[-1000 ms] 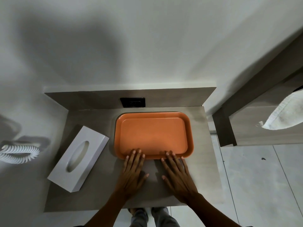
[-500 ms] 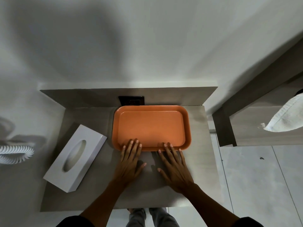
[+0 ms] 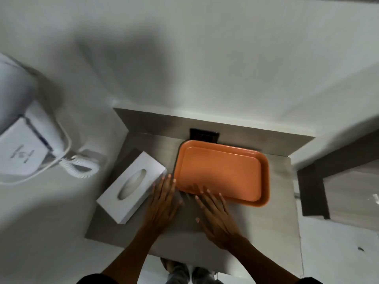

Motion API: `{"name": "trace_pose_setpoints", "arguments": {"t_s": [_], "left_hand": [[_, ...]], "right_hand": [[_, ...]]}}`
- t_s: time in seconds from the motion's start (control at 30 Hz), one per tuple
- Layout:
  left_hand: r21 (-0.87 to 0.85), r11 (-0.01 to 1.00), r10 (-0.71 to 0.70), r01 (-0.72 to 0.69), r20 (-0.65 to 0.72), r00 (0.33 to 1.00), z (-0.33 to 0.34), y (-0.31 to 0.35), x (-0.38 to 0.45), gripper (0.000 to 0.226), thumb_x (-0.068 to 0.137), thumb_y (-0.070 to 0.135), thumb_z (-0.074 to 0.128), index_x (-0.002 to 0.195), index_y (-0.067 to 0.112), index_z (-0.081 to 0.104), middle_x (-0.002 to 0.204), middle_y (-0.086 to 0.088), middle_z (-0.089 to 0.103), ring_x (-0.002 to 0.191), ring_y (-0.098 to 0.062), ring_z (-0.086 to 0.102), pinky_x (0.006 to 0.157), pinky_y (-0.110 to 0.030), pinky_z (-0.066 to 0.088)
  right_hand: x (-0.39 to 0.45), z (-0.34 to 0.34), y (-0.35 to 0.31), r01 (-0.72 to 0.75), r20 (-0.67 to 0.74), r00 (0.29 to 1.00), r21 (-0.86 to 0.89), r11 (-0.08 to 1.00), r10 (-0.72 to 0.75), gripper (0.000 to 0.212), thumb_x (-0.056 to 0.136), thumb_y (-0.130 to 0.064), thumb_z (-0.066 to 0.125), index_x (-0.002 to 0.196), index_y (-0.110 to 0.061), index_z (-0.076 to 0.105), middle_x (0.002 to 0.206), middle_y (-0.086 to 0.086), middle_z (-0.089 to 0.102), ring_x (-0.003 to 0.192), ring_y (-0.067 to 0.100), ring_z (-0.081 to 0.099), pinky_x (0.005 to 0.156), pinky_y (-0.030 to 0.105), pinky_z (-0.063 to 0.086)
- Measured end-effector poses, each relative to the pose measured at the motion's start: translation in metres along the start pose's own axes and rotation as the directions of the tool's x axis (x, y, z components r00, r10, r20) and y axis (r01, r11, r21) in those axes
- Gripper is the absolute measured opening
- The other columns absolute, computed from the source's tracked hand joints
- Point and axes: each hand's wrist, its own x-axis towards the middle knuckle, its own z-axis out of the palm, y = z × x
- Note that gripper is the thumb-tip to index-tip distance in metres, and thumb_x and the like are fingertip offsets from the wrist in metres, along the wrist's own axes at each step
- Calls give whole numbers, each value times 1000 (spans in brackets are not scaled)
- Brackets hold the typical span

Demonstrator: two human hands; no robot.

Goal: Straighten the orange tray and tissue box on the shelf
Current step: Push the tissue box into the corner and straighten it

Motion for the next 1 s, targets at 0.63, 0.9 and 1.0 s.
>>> {"name": "trace_pose_setpoints", "arguments": {"t_s": [0.63,0.9,1.0], "left_hand": [[-91,896,-426,434,96,900,-34,-133,-47,128,79,96,45,172,22,0,182,-9,6,165,-38,21,132,-61,24],[-24,885,-463,464,40,885,-16,-149,-35,135,63,94,59,171,31,10,156,-12,39,131,-38,52,109,-58,45],[-55,861,-505,506,31,863,-14,-144,-34,135,62,94,62,171,38,6,153,-11,36,129,-38,50,109,-60,45]], "right_hand": [[91,77,-104,61,97,993,40,997,-65,79,109,-54,47,172,-10,31,182,15,23,169,37,23,136,55,13],[96,100,-101,26,68,997,11,1000,-27,81,111,-64,35,177,-24,11,186,7,8,173,30,6,136,56,10],[97,100,-103,13,85,996,-2,1000,-13,81,111,-65,34,177,-23,15,186,8,11,173,30,9,135,56,13]]}}
